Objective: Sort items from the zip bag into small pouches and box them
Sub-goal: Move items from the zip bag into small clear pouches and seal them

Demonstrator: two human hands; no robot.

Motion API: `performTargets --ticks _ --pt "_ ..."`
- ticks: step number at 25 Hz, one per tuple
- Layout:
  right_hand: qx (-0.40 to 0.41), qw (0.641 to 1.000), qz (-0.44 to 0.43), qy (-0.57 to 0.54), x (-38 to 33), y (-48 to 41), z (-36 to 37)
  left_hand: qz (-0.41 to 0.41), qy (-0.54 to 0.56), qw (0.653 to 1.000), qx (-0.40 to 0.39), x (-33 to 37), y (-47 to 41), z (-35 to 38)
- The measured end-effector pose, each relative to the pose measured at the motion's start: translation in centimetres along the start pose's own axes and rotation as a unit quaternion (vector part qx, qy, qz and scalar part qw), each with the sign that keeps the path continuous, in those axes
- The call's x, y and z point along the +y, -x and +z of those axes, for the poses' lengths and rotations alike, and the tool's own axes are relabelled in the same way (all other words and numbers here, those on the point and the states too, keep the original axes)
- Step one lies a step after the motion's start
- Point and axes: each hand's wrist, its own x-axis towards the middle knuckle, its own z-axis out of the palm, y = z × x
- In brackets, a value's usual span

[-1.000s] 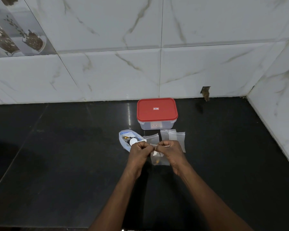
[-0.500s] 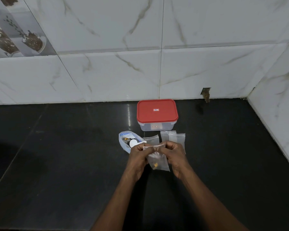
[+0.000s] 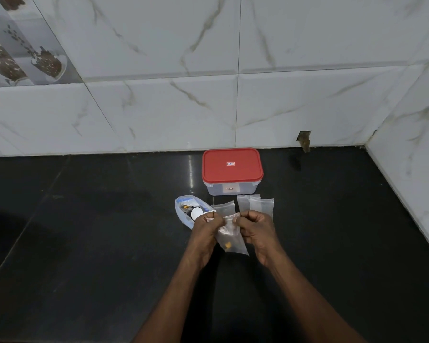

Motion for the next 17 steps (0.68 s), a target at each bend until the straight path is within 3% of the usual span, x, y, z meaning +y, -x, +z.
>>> performTargets --ticks 10,17 --pt "-0.01 0.999 -0.023 0.042 0.42 0.08 -0.22 0.062 -0.05 0.997 -0.021 -0.7 0.46 0.16" --pt "-0.027 0.999 -0.021 0.03 0.75 0.22 -0.62 0.061 -0.069 0.995 0.028 -0.55 0.57 -0.4"
